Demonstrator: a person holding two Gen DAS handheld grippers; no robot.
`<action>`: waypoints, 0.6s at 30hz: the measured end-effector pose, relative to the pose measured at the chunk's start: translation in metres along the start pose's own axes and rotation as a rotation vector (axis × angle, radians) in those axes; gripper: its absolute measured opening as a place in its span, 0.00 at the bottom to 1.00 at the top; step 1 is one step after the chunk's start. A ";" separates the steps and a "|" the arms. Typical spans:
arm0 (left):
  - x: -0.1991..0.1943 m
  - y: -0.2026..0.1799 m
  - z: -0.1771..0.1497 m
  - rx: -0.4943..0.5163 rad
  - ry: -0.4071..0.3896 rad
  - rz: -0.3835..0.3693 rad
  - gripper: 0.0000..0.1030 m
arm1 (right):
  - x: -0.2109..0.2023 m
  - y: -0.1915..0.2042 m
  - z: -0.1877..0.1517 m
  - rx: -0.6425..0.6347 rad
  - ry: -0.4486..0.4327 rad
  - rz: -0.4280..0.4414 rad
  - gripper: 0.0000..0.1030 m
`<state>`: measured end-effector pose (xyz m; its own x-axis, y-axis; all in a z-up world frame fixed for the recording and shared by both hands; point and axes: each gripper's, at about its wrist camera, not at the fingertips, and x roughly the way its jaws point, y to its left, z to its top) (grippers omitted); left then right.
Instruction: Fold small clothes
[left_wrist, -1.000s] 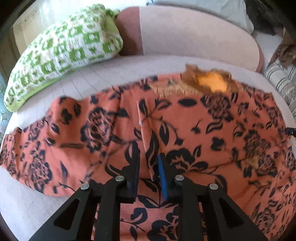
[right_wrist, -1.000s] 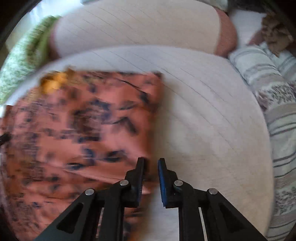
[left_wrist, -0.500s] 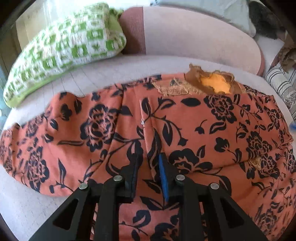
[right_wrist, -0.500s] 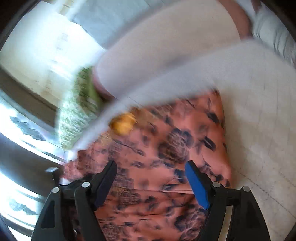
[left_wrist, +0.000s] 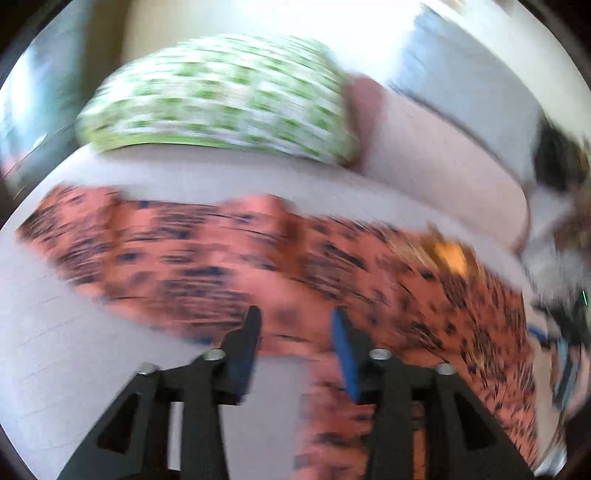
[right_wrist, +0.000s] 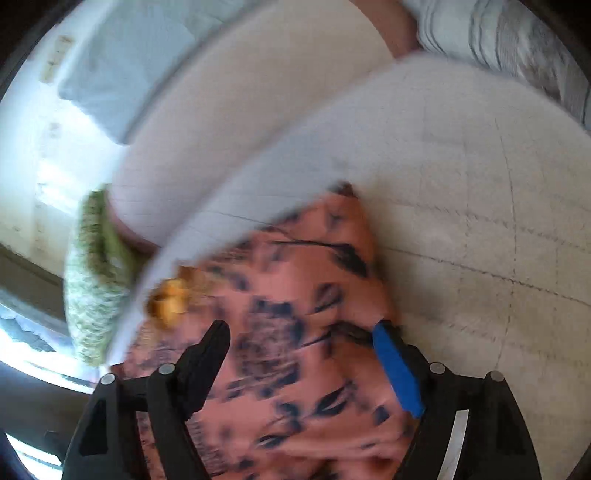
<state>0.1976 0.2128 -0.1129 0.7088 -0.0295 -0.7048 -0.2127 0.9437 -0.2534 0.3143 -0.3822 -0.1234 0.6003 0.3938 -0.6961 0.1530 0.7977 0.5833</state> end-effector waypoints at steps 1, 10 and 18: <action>-0.006 0.033 0.002 -0.087 -0.031 0.047 0.57 | -0.009 0.008 -0.005 -0.032 -0.005 0.007 0.80; 0.022 0.196 0.024 -0.635 -0.074 0.144 0.58 | -0.042 0.026 -0.100 -0.179 0.051 -0.100 0.81; 0.048 0.202 0.042 -0.648 -0.010 0.217 0.39 | -0.036 0.030 -0.122 -0.176 0.074 -0.108 0.81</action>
<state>0.2168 0.4161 -0.1705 0.6100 0.1438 -0.7793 -0.7081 0.5403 -0.4546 0.2013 -0.3171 -0.1319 0.5277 0.3288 -0.7832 0.0705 0.9019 0.4261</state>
